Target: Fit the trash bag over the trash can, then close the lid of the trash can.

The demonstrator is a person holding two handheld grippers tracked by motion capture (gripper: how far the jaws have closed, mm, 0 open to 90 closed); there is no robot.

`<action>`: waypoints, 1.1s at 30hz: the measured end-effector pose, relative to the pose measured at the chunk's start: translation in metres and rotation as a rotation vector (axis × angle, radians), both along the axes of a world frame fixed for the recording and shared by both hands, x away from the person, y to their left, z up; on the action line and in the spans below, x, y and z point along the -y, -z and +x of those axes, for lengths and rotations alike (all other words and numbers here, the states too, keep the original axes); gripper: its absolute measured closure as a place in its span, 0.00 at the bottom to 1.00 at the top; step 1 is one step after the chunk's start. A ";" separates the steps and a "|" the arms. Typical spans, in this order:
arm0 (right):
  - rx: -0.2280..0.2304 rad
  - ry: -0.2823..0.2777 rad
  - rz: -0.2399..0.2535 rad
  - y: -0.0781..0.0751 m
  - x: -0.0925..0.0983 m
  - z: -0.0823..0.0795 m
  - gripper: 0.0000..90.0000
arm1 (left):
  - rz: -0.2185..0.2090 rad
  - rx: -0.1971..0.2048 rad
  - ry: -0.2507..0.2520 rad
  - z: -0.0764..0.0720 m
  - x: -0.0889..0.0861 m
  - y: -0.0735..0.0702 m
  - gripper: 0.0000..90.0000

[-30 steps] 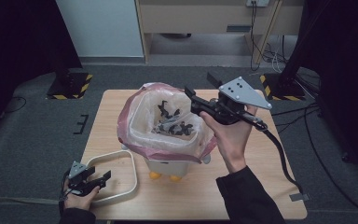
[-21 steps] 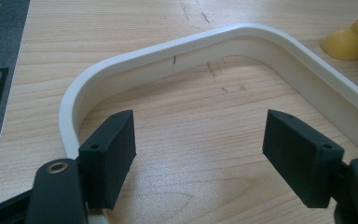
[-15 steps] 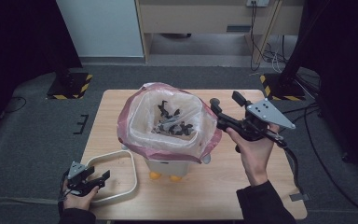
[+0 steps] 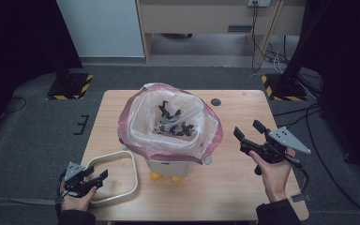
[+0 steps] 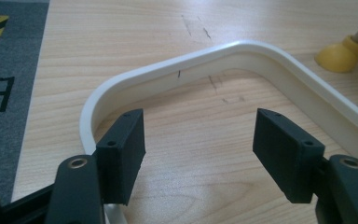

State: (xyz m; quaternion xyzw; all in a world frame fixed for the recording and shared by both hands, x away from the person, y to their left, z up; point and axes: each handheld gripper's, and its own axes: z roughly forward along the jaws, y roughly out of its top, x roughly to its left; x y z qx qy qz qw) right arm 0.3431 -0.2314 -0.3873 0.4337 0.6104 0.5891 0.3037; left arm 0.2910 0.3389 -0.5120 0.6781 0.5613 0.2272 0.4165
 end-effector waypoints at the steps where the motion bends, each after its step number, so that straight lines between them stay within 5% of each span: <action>1: -0.008 0.000 -0.001 0.007 0.003 -0.001 0.24 | 0.000 0.003 -0.001 0.000 -0.001 -0.001 0.39; 7: -0.093 -0.005 -0.023 0.052 0.019 -0.007 0.24 | 0.017 0.037 0.002 0.000 -0.009 -0.012 0.43; 12: -0.164 -0.030 -0.078 0.090 0.029 -0.011 0.24 | -0.017 0.055 0.008 0.002 -0.021 -0.021 0.48; 17: -0.229 -0.050 -0.144 0.117 0.039 -0.016 0.24 | 0.002 0.055 0.011 0.006 -0.037 -0.025 0.53; 26: -0.303 -0.063 -0.253 0.138 0.051 -0.017 0.25 | 0.050 0.026 0.091 0.029 -0.051 -0.018 0.62; 33: -0.329 -0.059 -0.293 0.143 0.056 -0.017 0.25 | 0.064 -0.015 0.125 0.041 -0.052 -0.002 0.63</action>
